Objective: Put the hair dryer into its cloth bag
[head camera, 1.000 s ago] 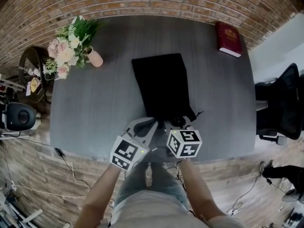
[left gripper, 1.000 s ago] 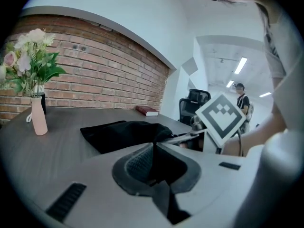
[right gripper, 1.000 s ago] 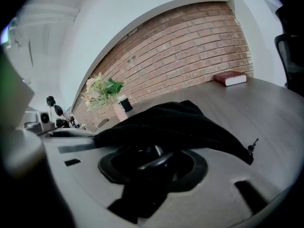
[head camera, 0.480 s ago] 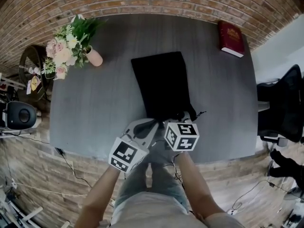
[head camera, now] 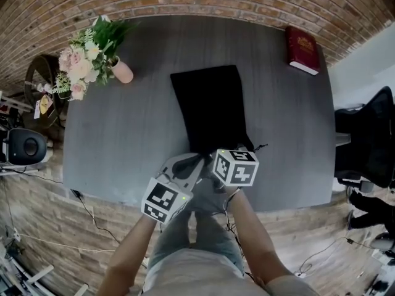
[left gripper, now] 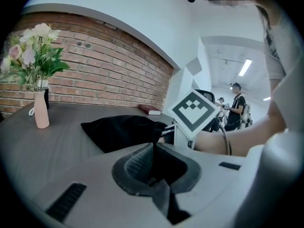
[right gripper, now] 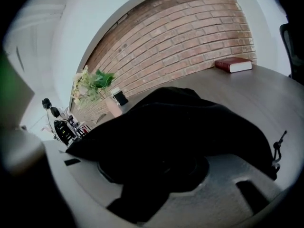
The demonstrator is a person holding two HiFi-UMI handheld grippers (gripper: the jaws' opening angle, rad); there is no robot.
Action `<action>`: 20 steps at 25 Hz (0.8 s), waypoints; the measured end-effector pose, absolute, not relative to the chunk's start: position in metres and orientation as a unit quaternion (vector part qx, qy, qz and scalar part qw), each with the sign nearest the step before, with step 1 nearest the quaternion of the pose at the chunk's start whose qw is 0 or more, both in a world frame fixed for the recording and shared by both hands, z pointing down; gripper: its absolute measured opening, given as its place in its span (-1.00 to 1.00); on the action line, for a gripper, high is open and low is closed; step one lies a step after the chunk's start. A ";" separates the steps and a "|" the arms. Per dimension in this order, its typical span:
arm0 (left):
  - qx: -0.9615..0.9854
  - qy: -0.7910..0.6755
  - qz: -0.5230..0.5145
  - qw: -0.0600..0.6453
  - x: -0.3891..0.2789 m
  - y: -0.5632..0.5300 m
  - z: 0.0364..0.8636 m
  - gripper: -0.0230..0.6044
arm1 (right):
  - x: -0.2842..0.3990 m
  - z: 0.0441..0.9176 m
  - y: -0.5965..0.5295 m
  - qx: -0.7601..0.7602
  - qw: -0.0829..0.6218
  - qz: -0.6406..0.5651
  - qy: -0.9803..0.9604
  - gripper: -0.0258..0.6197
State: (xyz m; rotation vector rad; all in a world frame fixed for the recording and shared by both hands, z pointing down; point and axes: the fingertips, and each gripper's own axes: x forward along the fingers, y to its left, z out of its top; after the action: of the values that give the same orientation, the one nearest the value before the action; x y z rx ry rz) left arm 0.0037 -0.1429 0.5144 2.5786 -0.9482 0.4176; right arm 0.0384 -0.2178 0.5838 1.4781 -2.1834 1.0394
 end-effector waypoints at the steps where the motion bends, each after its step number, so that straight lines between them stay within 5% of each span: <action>1: 0.912 -0.336 0.149 0.183 0.004 -0.143 0.515 -0.87 | 0.038 0.586 -0.217 0.513 0.158 0.366 -0.760 -0.37; 20: 0.908 -0.339 0.153 0.194 0.002 -0.144 0.524 -0.87 | 0.046 0.588 -0.200 0.501 0.190 0.352 -0.767 0.01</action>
State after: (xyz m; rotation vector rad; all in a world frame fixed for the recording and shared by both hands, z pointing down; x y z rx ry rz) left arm 0.0020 -0.1438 0.5242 2.5453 -0.9505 0.4294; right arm 0.0465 -0.2003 0.5876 1.4081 -2.1562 0.9904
